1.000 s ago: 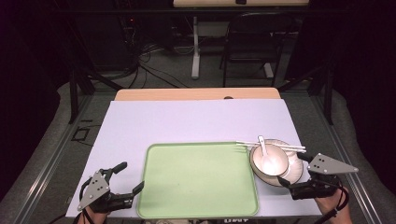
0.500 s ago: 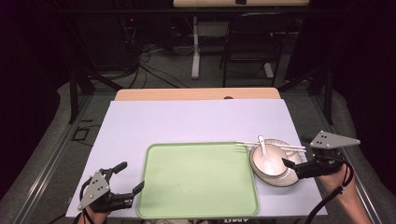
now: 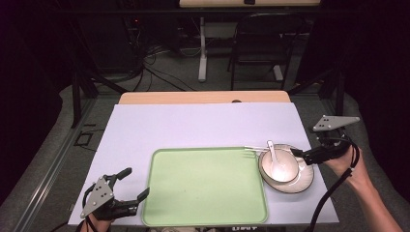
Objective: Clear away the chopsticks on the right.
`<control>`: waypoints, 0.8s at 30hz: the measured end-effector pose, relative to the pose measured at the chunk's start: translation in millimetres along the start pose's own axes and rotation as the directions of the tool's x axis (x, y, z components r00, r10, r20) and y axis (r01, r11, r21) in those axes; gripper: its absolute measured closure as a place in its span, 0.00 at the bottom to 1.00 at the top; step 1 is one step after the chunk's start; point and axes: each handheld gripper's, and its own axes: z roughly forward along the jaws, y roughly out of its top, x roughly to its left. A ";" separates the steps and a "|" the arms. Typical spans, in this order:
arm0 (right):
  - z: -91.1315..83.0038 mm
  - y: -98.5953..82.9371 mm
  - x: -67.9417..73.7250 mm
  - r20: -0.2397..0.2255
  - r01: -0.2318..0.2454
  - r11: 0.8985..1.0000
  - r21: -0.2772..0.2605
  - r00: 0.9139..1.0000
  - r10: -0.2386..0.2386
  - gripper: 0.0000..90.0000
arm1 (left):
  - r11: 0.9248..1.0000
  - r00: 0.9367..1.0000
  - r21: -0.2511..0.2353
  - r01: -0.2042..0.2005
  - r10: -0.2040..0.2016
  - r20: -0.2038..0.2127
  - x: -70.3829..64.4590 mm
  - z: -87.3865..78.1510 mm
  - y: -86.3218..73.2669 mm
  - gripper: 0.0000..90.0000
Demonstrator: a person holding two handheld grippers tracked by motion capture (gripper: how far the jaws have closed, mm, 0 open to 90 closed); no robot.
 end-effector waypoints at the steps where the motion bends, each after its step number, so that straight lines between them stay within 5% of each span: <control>1: 0.0 0.0 0.0 0.000 0.000 1.000 0.000 1.000 0.000 0.02 | 1.000 1.000 0.000 0.000 0.000 0.000 0.0 0.0 0.0 0.17; 14: 36.6 9.4 -38.1 -0.002 -0.037 0.988 0.149 0.999 0.038 0.00 | 1.000 1.000 0.001 -0.003 0.003 0.001 0.0 0.1 0.1 0.17; 16: 39.8 8.9 -40.7 0.000 -0.038 0.986 0.159 0.999 0.038 0.04 | 1.000 1.000 0.002 -0.005 0.005 0.001 0.1 0.2 0.1 0.17; 17: 46.2 7.6 -44.8 0.003 -0.044 0.982 0.185 0.999 0.044 0.15 | 1.000 1.000 0.002 -0.004 0.004 0.001 0.0 0.1 0.1 0.17; 24: 67.8 0.9 -51.9 -0.007 -0.043 0.962 0.270 0.999 0.047 0.29 | 1.000 1.000 0.000 -0.004 0.004 0.002 0.0 -0.1 0.0 0.17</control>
